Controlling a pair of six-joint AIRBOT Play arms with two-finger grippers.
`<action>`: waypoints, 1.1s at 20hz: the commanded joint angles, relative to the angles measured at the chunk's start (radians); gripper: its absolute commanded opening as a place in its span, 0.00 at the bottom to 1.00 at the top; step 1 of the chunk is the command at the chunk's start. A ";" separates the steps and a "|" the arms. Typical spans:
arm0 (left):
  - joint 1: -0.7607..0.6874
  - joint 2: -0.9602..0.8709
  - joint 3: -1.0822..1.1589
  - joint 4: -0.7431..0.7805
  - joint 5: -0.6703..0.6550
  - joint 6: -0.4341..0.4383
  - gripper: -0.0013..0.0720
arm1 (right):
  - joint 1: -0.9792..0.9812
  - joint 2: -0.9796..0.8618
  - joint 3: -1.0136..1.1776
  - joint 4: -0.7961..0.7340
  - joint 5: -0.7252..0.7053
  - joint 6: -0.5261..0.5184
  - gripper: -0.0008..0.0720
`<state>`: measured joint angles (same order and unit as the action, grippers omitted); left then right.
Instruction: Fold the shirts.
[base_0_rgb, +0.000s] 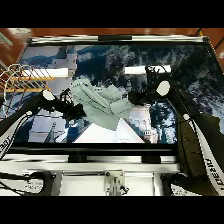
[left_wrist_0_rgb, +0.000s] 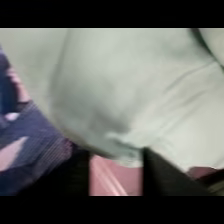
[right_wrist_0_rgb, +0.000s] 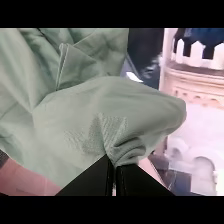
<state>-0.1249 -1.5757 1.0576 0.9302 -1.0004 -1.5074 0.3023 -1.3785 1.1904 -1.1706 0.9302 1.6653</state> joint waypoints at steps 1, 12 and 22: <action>0.000 0.000 0.025 -0.047 0.023 0.034 0.07 | 0.000 0.000 0.001 -0.001 -0.049 -0.002 0.10; 0.117 0.437 1.006 -0.011 0.092 0.303 0.06 | -0.184 0.258 0.474 -0.002 -0.344 0.024 0.10; 0.258 0.661 0.957 0.091 -0.017 0.192 0.06 | -0.180 0.602 0.530 -0.019 0.096 -0.056 0.10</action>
<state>0.1215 -0.9562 2.0212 1.0142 -0.9928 -1.3220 0.1238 -0.8486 1.7123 -1.1931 0.8547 1.6009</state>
